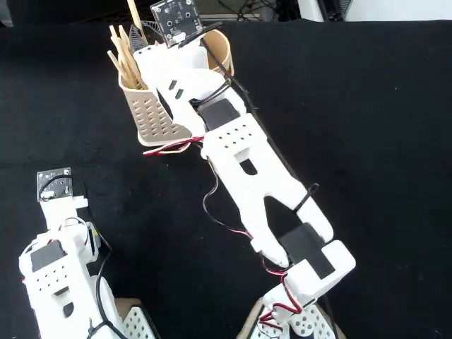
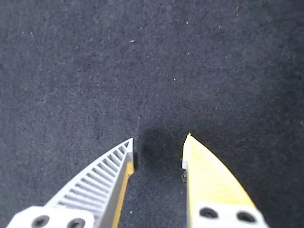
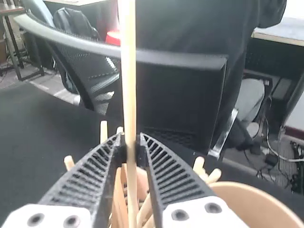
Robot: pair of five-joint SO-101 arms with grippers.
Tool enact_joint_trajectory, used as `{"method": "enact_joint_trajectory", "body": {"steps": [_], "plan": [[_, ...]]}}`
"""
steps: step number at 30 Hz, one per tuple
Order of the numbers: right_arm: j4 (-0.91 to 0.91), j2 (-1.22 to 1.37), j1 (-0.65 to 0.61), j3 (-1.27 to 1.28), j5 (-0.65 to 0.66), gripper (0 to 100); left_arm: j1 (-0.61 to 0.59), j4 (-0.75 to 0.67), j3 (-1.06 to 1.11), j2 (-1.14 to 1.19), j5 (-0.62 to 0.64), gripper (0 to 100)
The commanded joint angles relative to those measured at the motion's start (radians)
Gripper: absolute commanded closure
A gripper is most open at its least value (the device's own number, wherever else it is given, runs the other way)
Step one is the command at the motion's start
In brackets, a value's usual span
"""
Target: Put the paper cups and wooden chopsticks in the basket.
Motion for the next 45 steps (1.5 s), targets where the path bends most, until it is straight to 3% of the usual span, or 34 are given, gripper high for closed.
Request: {"method": "enact_joint_trajectory", "body": {"steps": [1,4,9,18,23,27,31,34,38,45], "plan": [[-0.023,-0.008,-0.005,0.019,-0.006,98.6,0.012,-0.017,-0.004,-0.012,0.005,82],[-0.023,-0.008,-0.009,0.039,-0.006,97.7,0.012,-0.017,-0.004,-0.012,0.005,82],[-0.017,-0.008,-0.011,0.041,-0.006,87.2,0.012,-0.017,-0.004,-0.012,0.005,82],[0.181,-0.030,-0.011,-0.085,-0.006,87.1,0.012,-0.017,-0.004,-0.012,0.005,82],[0.351,-0.194,-0.012,-0.093,-0.006,87.3,0.012,-0.017,-0.004,-0.012,0.005,82],[0.585,-0.352,0.015,-0.091,-0.005,99.2,0.012,-0.017,-0.004,-0.012,0.005,82],[0.764,-0.484,0.077,-0.058,-0.005,98.8,0.004,-0.011,-0.004,-0.012,0.003,84],[0.864,-0.593,0.138,0.015,-0.005,98.5,0.004,-0.011,-0.004,-0.012,0.003,99],[0.942,-0.771,0.203,0.203,-0.005,98.5,0.004,-0.008,-0.004,-0.012,0.003,97],[0.918,-1.087,0.213,0.769,-0.003,98.4,-0.036,-0.006,-0.015,-0.014,0.003,97]]}}
